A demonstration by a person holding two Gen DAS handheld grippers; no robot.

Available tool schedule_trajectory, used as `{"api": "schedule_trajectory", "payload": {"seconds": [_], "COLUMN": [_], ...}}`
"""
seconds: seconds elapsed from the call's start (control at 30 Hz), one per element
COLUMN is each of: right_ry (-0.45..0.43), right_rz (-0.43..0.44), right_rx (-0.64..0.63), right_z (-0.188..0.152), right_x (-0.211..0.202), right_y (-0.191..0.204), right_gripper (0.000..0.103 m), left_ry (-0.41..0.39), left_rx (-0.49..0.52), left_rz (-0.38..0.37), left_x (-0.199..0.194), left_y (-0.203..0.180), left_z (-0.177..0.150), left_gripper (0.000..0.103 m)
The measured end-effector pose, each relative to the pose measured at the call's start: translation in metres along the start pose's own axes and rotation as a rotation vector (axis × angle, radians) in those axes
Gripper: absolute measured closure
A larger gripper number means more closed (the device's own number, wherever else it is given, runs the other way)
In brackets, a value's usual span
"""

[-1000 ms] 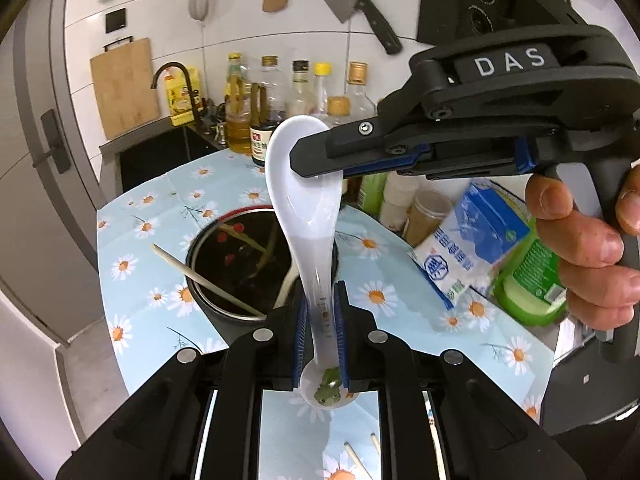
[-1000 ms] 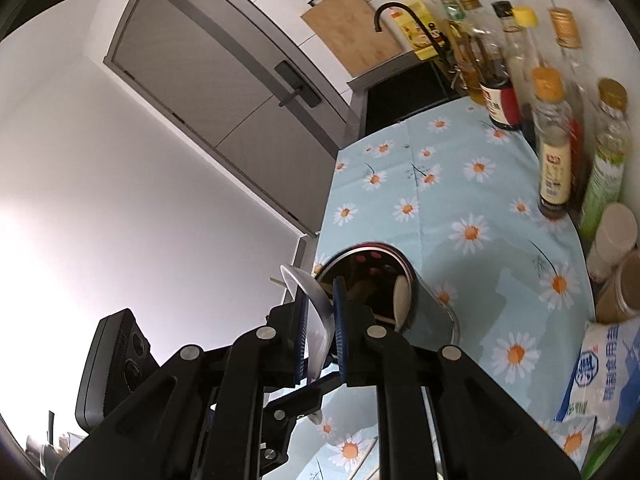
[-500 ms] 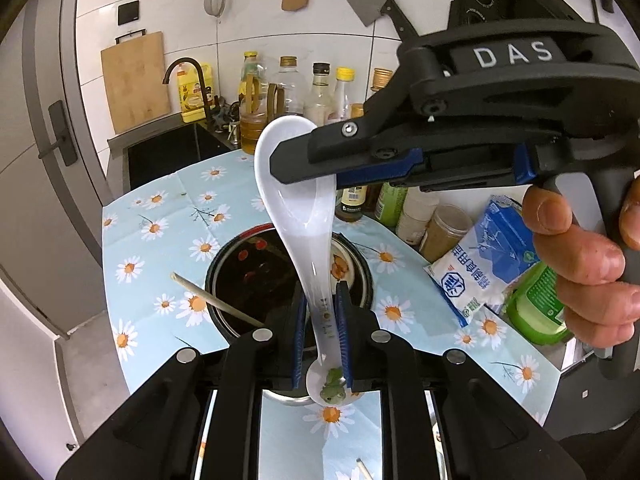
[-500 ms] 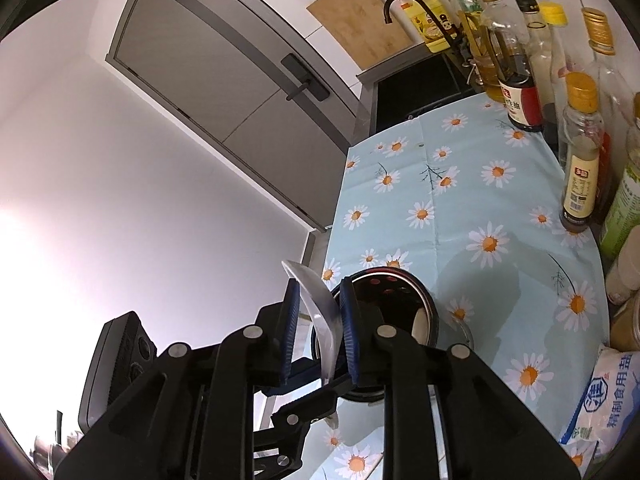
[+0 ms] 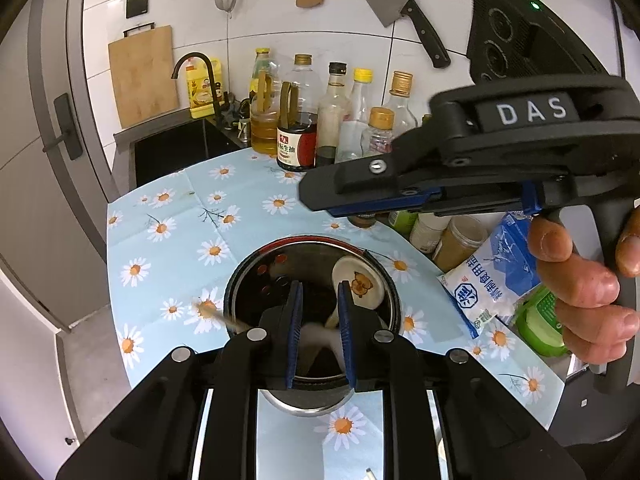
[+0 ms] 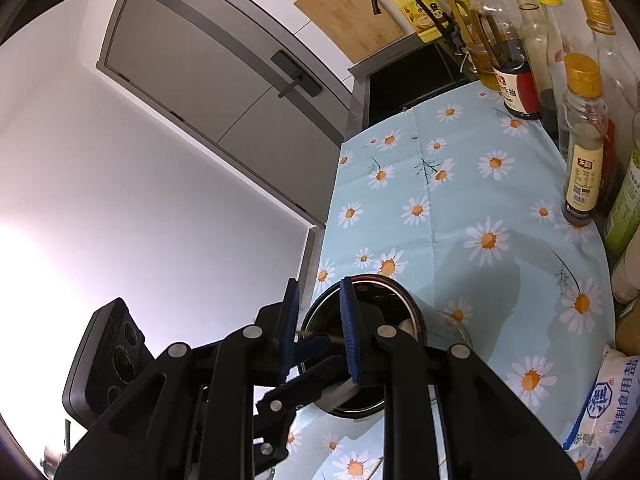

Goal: Organize utensils
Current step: 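Lower the white spoon into the black holder and open the left tool, then move both tools back over the loose chopsticks on the table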

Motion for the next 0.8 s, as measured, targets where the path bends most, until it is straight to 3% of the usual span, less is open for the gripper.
{"api": "schedule_trajectory", "payload": {"seconds": [0.8], "right_ry": [-0.016], "right_rz": [-0.031], "right_rx": [0.009], "right_z": [-0.028], "right_x": [-0.028], "right_y": [0.002], "right_gripper": [0.08], "left_ry": [-0.022], "left_rx": [-0.03], "left_rz": [-0.022], "left_x": [-0.025], "left_y": [-0.003], "left_z": [-0.008], "left_gripper": [0.085]}}
Point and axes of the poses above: each gripper's, at about its wrist camera, not at the fingertips, and x roughly the way its jaws point, y to its left, z to its top, the point moved 7 cm from there along x, roughly the way its jaws point, and after that the axes turned 8 degrees about z, right-handed, at the moved point
